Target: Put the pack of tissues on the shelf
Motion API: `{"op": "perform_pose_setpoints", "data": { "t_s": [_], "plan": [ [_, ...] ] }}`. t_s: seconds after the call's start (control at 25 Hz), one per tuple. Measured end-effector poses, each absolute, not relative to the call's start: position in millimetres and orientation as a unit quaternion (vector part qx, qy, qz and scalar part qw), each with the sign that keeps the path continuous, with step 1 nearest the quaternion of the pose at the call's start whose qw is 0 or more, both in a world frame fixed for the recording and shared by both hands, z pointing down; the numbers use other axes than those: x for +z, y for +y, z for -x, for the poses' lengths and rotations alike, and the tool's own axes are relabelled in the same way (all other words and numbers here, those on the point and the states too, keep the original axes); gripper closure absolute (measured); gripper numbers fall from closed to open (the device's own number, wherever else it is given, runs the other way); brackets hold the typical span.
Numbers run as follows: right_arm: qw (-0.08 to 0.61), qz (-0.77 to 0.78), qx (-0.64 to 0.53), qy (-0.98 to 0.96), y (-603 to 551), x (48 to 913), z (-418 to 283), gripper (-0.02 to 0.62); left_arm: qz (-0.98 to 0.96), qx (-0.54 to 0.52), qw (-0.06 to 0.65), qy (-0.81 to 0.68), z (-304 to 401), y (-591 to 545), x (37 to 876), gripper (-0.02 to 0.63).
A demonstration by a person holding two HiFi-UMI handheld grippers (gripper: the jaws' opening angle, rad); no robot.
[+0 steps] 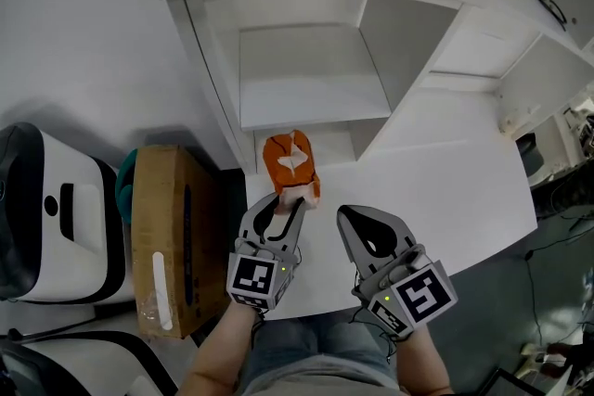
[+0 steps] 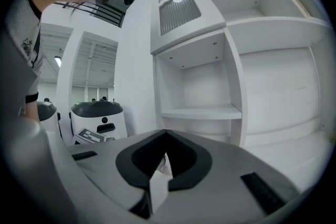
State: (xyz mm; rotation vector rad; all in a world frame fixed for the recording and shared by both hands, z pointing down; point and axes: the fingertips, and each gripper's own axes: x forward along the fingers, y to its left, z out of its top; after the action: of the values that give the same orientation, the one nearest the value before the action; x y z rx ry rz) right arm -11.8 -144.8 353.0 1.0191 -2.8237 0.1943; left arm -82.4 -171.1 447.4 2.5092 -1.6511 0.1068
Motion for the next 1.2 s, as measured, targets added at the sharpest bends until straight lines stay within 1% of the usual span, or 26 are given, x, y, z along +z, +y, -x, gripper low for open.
{"op": "perform_pose_setpoints", "data": {
  "t_s": [1.2],
  "plan": [
    [0.09, -0.379, 0.082, -0.917, -162.6, 374.2, 3.0, 0.586, -0.829, 0.063, 0.109, -0.545, 94.0, -209.7, 502.3, 0.443]
  ]
}}
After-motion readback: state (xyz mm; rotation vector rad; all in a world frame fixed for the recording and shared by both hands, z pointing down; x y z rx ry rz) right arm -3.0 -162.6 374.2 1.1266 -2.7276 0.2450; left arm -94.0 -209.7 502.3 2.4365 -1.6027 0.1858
